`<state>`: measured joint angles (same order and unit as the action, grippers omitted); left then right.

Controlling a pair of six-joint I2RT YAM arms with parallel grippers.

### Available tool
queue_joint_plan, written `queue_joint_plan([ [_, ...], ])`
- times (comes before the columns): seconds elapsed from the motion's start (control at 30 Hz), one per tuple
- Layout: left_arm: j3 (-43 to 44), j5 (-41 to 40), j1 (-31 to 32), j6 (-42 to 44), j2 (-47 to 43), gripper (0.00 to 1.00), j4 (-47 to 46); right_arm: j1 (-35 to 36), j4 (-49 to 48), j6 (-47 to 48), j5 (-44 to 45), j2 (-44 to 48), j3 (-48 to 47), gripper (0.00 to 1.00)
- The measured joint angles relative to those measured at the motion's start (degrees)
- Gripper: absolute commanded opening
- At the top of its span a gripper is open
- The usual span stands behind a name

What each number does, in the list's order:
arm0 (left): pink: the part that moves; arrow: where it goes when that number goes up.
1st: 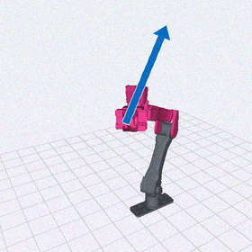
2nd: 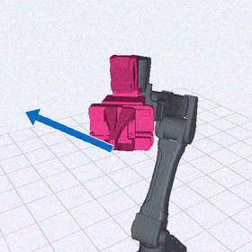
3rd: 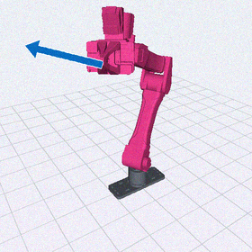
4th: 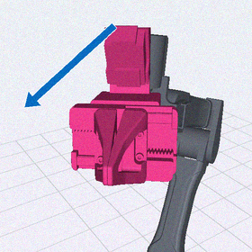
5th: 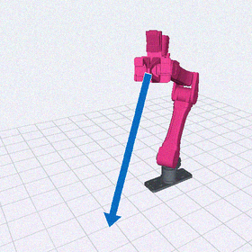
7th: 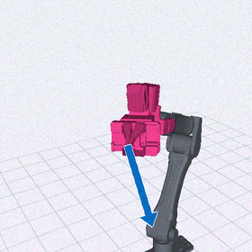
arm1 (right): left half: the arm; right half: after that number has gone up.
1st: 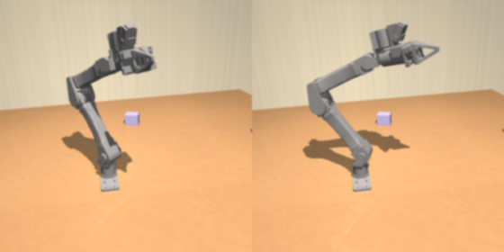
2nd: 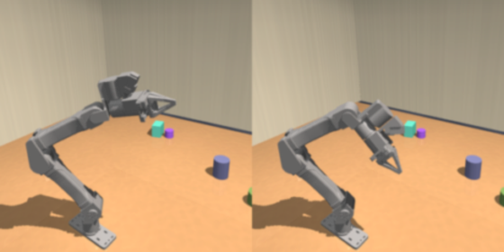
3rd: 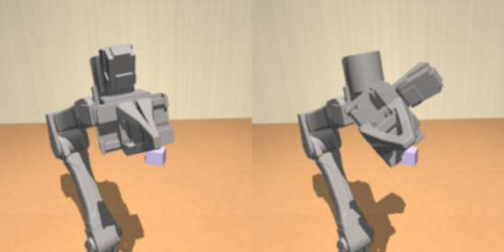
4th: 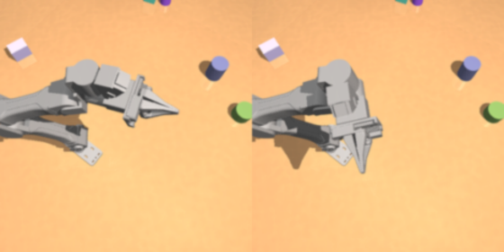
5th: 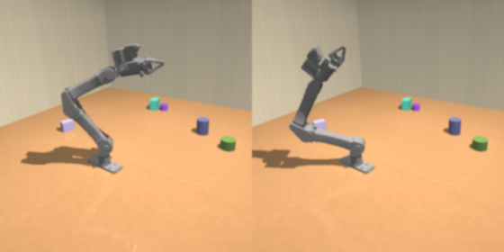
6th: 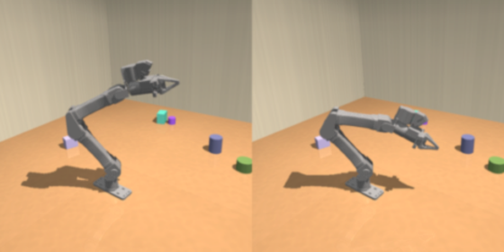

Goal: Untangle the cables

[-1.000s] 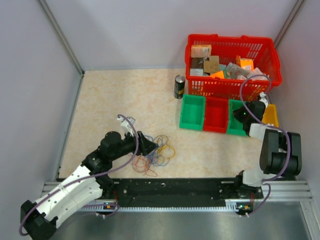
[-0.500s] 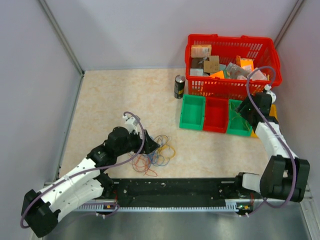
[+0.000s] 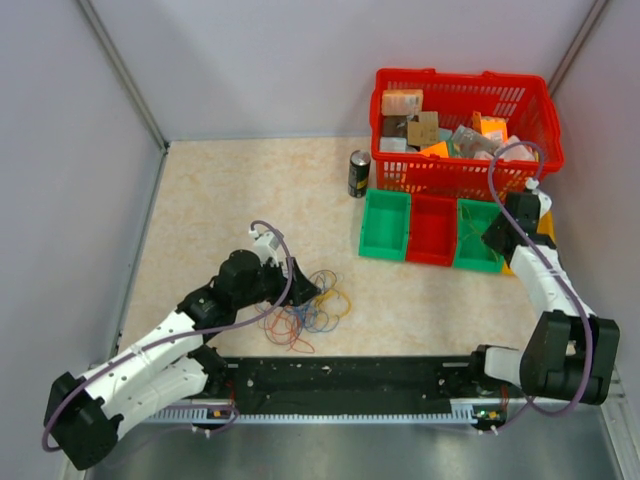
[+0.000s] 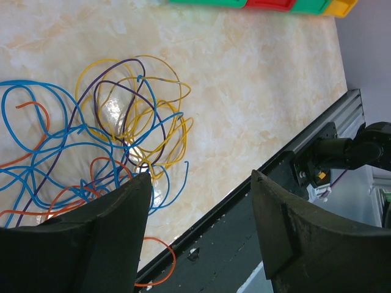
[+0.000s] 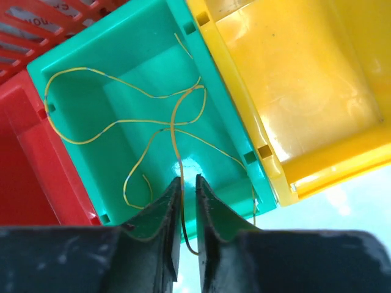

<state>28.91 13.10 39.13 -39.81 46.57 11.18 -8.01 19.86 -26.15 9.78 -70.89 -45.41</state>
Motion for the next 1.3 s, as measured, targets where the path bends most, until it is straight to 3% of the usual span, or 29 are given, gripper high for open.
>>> queue_joint_plan([
  [0.03,-0.09,0.0,0.0,-0.13,-0.33,0.7,-0.02,0.07,0.0,0.17,0.5,0.0,0.0,0.0],
  [0.2,-0.52,-0.04,0.0,-0.2,-1.42,0.7,-0.2,1.29,-1.79,0.68,1.01,-0.04,0.24,0.0],
  [0.33,-0.79,-0.02,0.0,-0.26,-1.53,0.69,-0.72,2.08,-17.0,-1.14,-2.78,-2.03,5.46,0.0],
  [0.43,-1.31,0.11,0.0,-0.59,-2.49,0.69,-0.57,2.27,-29.05,-4.59,-4.04,-8.52,9.2,0.0],
  [0.6,-2.03,-0.13,0.0,-0.79,-6.78,0.72,-0.02,2.29,-34.82,-8.04,-4.59,-17.77,7.39,0.0],
  [0.63,-2.05,-0.52,0.0,-0.76,-7.91,0.73,0.37,2.29,-34.32,-8.22,-4.31,-17.79,6.82,0.07],
  [0.67,-2.05,-0.66,0.0,-0.72,-8.55,0.75,0.5,2.29,-33.27,-8.37,-3.82,-17.42,6.05,0.24],
  [0.73,-2.05,-1.44,0.0,-0.55,-9.49,0.78,0.55,2.29,-29.94,-8.31,-3.08,-16.9,3.58,0.47],
  [0.8,-2.03,-2.29,0.0,-0.15,-9.35,0.82,0.79,2.29,-27.34,-7.78,-2.6,-15.87,2.21,0.59],
  [0.9,-0.9,-3.52,0.0,1.36,-6.43,0.82,3.15,2.38,-23.04,-5.95,-2.21,-11.06,2.86,0.64],
  [1.07,5.09,-5.53,0.0,4.11,1.31,0.81,7.89,2.4,-15.39,-3.41,-1.66,-0.92,3.19,0.66],
  [1.3,6.43,-5.05,0.0,4.98,2.14,0.75,7.78,5.51,-4.39,0.46,1.55,9.68,2.45,0.71],
])
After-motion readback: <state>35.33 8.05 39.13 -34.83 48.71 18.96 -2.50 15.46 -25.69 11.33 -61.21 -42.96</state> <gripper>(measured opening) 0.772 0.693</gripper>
